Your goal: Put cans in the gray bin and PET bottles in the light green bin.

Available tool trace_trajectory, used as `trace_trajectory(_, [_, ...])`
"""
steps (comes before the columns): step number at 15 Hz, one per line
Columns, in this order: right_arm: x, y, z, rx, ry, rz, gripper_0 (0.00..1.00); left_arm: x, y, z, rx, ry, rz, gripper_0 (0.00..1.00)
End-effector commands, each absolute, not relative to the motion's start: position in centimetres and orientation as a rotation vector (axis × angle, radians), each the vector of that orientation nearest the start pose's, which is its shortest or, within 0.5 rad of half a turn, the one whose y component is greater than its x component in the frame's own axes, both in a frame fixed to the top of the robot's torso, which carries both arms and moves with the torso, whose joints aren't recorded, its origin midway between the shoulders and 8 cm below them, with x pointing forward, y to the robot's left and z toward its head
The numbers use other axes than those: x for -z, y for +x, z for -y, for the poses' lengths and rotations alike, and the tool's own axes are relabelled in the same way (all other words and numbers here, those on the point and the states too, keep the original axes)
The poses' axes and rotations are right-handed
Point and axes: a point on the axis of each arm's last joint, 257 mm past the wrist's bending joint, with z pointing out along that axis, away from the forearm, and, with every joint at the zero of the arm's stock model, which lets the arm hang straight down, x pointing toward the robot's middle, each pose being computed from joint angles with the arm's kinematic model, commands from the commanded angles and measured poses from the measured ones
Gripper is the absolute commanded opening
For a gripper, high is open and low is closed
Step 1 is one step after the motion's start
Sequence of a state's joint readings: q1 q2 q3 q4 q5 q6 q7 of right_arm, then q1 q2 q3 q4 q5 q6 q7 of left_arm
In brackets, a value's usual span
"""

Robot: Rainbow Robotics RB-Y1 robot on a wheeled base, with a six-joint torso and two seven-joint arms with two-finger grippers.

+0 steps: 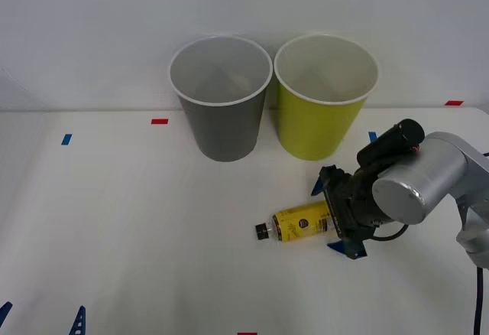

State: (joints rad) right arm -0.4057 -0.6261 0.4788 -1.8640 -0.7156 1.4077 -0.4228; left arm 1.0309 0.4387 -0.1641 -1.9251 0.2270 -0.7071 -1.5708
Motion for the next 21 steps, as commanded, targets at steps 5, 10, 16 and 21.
trace_trajectory(5, [31.30,43.05,14.34,-0.608,1.726,-2.352,1.00,25.94,21.19,-31.17,-0.051,0.073,-1.570,1.00])
trace_trajectory(10, [31.40,43.00,14.40,-0.602,1.710,-2.361,0.03,25.94,21.19,-31.17,-0.051,0.073,-1.570,1.00])
trace_trajectory(16, [31.50,42.85,14.82,-0.573,1.692,-2.372,0.00,25.94,21.19,-31.17,-0.051,0.073,-1.570,1.00])
trace_trajectory(21, [30.63,42.77,15.10,-0.573,1.610,-2.376,0.00,25.94,21.19,-31.17,-0.051,0.073,-1.570,1.00])
